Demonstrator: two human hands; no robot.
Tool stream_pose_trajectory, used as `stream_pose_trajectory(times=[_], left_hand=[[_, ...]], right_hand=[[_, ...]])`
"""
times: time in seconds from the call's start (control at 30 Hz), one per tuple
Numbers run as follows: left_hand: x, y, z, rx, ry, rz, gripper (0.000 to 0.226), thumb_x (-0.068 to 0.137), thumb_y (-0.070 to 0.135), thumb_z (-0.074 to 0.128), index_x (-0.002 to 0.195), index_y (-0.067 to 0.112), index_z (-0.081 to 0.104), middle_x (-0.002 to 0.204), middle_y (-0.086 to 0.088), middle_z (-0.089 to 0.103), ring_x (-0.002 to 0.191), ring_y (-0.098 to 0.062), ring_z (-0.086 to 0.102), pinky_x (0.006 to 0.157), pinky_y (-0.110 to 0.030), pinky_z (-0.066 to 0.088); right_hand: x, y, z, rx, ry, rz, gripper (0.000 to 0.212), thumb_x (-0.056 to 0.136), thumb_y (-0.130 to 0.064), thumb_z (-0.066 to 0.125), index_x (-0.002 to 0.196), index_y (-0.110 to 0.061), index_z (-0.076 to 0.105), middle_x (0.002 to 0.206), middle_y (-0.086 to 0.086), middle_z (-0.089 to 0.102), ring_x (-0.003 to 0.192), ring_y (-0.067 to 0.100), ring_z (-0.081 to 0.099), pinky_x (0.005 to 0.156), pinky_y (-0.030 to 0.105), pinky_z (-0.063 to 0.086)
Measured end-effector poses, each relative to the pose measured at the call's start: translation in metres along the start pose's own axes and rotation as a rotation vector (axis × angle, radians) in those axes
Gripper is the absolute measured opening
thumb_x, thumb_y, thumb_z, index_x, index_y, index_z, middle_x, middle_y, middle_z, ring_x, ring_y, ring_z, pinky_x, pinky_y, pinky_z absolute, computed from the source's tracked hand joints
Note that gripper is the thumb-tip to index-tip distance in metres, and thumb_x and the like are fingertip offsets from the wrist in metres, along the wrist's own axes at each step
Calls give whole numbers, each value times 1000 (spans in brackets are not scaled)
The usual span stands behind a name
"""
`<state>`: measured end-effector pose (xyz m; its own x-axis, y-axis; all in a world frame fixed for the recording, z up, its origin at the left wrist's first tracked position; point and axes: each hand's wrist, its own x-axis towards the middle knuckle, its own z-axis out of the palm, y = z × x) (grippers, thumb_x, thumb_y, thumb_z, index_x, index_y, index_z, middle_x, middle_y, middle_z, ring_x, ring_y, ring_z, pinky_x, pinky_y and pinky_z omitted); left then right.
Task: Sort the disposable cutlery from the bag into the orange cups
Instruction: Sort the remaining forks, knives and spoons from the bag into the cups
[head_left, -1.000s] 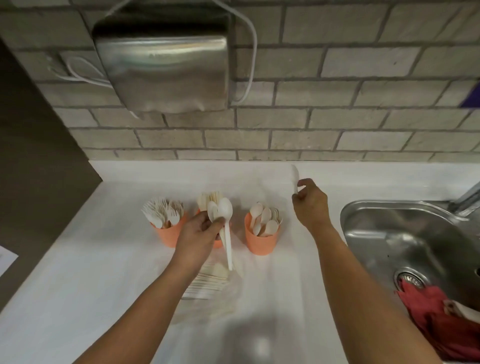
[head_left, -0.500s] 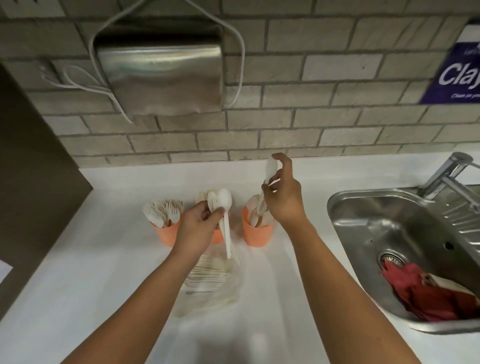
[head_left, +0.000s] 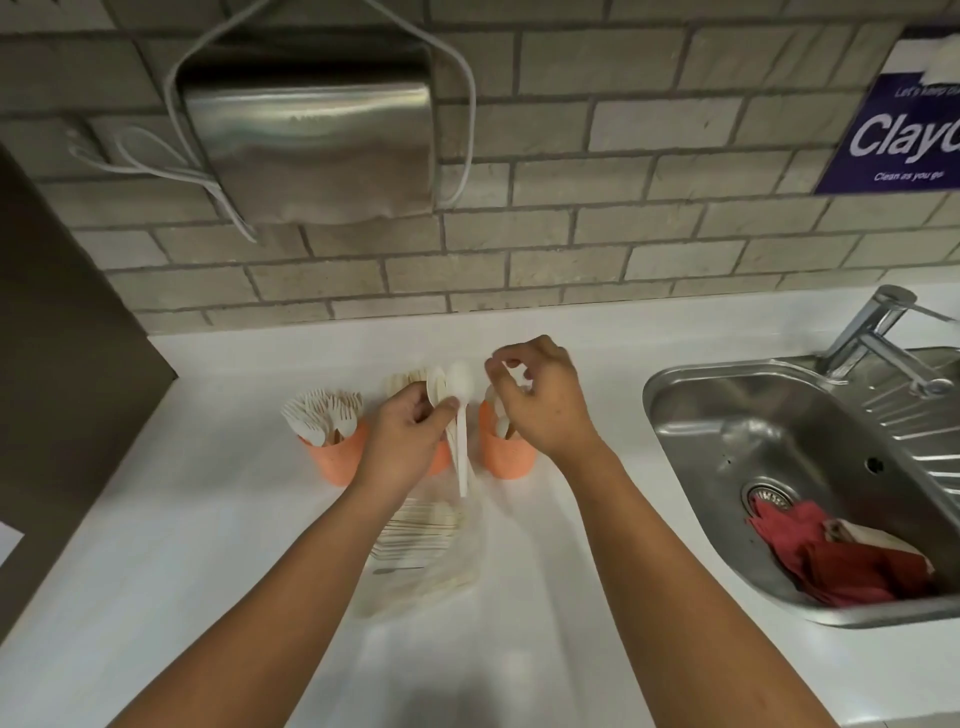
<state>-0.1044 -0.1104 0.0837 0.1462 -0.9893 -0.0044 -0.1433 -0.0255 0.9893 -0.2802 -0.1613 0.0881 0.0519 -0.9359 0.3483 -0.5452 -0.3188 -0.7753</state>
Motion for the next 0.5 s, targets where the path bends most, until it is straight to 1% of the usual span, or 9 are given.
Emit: stream_pose_trajectory(times=[0.07,0.13,0.17,0.23,0.27,0.3,0.37,0.43,0.5], left_hand=[[1,-2,2,-5,-24,-1,33,89,41,72,103,11,72,97,-30,71,95,-53,67,93,-67,54],[-1,0,5,-46,-50,-5,22,97,25,70,110,8,71,99,-27,74,95,-48,72,94,-62,56],[-2,0,7,-60,-62,-11,18,100,17,68,113,6,71,101,-26,75,97,-45,73,95,-60,56],[-4,0,9,-74,-79,-11,17,101,12,66,115,3,70,103,-26,76,98,-43,74,95,-58,55],[-5,1,10,-86,-76,-14,17,101,11,66,115,2,70,103,-23,77,98,-40,75,93,-53,57],[-6,1,11,-96,-67,-19,17,101,10,65,116,3,71,101,-18,79,97,-34,76,90,-46,60],[-8,1,11,-118,-44,-29,17,102,10,64,117,6,71,98,-9,81,91,-21,78,81,-31,62],[-8,-3,9,-106,-23,-27,19,102,11,64,119,10,72,97,-5,81,89,-12,77,81,-25,59],[-7,-6,7,-86,2,-19,17,101,13,66,117,14,74,98,-7,80,91,-11,75,85,-29,59]], right_hand=[[-3,-16,-1,136,-133,46,25,94,-38,67,116,-27,71,103,-9,63,89,10,63,79,20,49],[-7,-25,1,183,-222,31,21,95,-28,68,115,-24,70,94,-17,65,79,2,63,71,14,48],[-8,-27,2,191,-219,25,17,95,-22,67,111,-21,71,89,-20,66,76,-1,62,68,11,46],[-9,-25,3,228,-163,55,13,93,-12,65,101,-18,73,79,-26,66,70,-2,61,65,11,45],[-9,-23,3,250,-131,80,13,93,-10,64,98,-18,74,77,-24,68,68,1,63,65,16,48],[-9,-23,1,267,-103,105,14,93,-10,64,97,-19,74,78,-18,69,67,6,66,65,24,53],[-7,-21,-4,288,-30,140,16,94,-11,64,100,-22,73,80,-7,69,68,19,70,66,36,60],[-3,-17,-13,280,87,118,22,95,-7,62,107,-23,71,78,-4,65,65,23,69,66,35,59],[2,-11,-22,220,212,50,28,94,-6,60,113,-25,68,79,-4,62,65,23,67,66,33,58]])
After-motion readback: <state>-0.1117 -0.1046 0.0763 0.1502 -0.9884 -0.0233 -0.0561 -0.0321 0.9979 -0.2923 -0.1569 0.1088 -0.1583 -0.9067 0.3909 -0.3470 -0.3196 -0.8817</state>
